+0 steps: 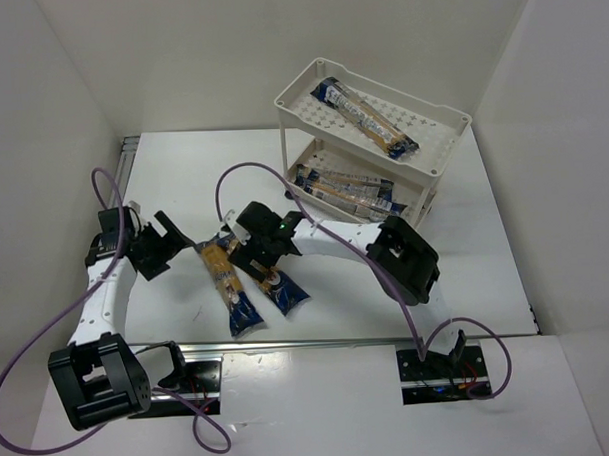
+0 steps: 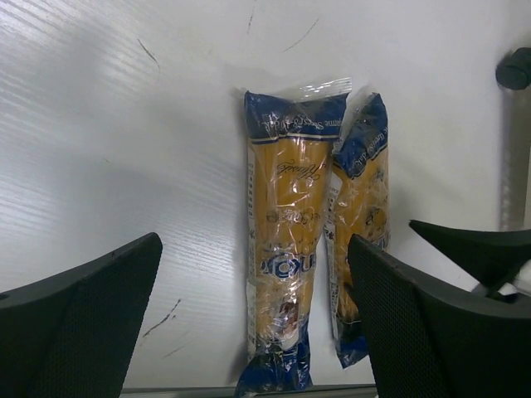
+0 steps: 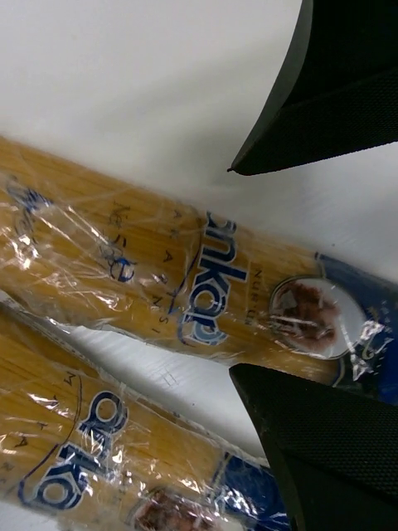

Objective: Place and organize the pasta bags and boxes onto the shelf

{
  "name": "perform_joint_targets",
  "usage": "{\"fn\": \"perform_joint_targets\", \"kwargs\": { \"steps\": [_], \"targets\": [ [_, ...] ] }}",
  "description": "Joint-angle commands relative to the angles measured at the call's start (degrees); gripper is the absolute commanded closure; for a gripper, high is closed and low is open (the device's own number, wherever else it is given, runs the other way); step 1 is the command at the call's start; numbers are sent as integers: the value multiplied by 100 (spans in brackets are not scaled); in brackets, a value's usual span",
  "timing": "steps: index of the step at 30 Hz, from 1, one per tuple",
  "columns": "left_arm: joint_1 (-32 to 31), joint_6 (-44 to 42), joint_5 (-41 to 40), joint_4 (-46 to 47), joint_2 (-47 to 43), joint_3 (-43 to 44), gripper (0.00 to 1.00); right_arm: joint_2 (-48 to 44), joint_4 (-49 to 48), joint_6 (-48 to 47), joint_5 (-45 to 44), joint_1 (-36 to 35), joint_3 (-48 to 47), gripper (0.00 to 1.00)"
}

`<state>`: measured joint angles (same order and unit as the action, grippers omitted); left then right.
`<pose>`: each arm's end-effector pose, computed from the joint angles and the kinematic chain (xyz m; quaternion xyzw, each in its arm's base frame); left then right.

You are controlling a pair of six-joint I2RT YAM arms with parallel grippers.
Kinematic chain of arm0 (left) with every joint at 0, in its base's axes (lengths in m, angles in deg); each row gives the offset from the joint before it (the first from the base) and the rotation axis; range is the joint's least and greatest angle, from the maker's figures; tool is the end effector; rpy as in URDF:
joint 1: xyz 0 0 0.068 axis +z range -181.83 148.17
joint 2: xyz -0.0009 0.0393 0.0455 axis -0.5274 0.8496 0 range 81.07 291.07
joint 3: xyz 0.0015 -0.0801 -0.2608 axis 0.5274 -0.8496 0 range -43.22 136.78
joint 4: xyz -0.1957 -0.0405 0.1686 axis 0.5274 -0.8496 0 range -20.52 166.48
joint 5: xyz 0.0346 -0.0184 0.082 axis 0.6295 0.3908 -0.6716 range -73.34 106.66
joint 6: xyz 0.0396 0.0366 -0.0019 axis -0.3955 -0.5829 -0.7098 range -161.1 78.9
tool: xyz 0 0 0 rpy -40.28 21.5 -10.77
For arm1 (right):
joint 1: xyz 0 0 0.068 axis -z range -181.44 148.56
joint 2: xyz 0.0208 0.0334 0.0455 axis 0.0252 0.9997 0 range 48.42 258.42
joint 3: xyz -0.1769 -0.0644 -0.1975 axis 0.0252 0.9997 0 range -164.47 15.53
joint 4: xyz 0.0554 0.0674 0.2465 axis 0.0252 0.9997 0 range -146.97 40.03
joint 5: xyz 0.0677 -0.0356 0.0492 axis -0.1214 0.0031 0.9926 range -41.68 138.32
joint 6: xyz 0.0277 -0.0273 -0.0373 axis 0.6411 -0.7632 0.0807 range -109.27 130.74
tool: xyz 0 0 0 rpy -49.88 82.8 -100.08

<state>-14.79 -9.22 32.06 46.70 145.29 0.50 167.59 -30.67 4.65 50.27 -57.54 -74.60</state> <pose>0.2178 0.0568 0.2383 -0.3445 0.8673 -0.1685 0.3175 0.2525 0.3777 0.1874 -0.4973 0.8147 0.1406 0.2630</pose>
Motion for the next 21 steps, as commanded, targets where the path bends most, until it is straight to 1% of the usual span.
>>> {"fn": "perform_joint_targets", "kwargs": {
  "steps": [1,2,4,7,8,9,11,12,13,14,15,19,21],
  "targets": [
    [19,90,183,166,-121,-48,0,255,-319,379,-326,-200,101,0],
    [19,90,183,166,-121,-48,0,308,-319,502,-641,-200,101,0],
    [19,90,183,218,-121,-48,0,308,-319,757,-898,-200,162,0],
    [19,90,183,218,-174,-100,0,308,-372,697,-908,-200,320,2],
    [19,90,183,218,-174,-101,0,308,-372,697,-812,-200,320,13],
    [19,38,183,218,-174,-101,0,308,-372,697,-706,-200,320,21],
    [19,38,183,218,-174,-101,0,378,-372,697,-565,-253,320,43],
    [19,38,183,218,-174,-101,0,378,-372,636,-565,-253,320,67],
    [19,38,183,218,-174,-101,0,378,-372,635,-565,-253,320,80],
    [19,38,183,218,-174,-101,0,378,-372,548,-565,-253,320,91],
    [19,38,183,218,-226,-101,0,378,-372,495,-617,-253,320,100],
    [19,38,183,271,-279,-101,0,28,-319,65,-995,-253,382,100],
    [19,38,183,271,-279,-101,0,-428,-319,-260,-1250,-253,443,100]
  ]
}}
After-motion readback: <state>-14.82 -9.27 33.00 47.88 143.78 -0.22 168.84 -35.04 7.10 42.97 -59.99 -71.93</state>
